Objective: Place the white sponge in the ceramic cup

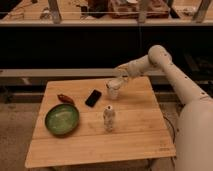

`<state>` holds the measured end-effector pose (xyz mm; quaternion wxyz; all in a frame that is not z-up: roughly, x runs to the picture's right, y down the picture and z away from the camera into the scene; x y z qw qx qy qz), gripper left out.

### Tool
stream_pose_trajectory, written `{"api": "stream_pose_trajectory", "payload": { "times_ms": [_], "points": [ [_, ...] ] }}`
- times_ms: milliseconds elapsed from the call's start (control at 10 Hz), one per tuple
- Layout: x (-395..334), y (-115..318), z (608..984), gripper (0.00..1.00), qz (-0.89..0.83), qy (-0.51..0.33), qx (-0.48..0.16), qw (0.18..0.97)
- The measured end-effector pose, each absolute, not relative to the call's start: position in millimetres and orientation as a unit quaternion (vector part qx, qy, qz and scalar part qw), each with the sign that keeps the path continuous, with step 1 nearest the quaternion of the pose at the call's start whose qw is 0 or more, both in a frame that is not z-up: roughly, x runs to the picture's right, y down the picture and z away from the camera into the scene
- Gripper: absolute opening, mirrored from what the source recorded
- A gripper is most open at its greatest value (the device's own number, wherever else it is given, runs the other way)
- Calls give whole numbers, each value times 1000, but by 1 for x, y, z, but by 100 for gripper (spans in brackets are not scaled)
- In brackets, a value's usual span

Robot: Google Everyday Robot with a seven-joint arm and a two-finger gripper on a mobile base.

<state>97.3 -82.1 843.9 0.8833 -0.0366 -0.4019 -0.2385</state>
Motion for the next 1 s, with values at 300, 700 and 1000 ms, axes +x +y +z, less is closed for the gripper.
{"api": "stream_pose_trajectory", "payload": {
  "times_ms": [300, 700, 1000],
  "points": [
    [95, -82, 843, 80, -242, -406, -37, 880],
    [94, -82, 842, 80, -238, -412, -34, 879],
    [93, -82, 843, 80, -238, -413, -33, 879]
  ]
}}
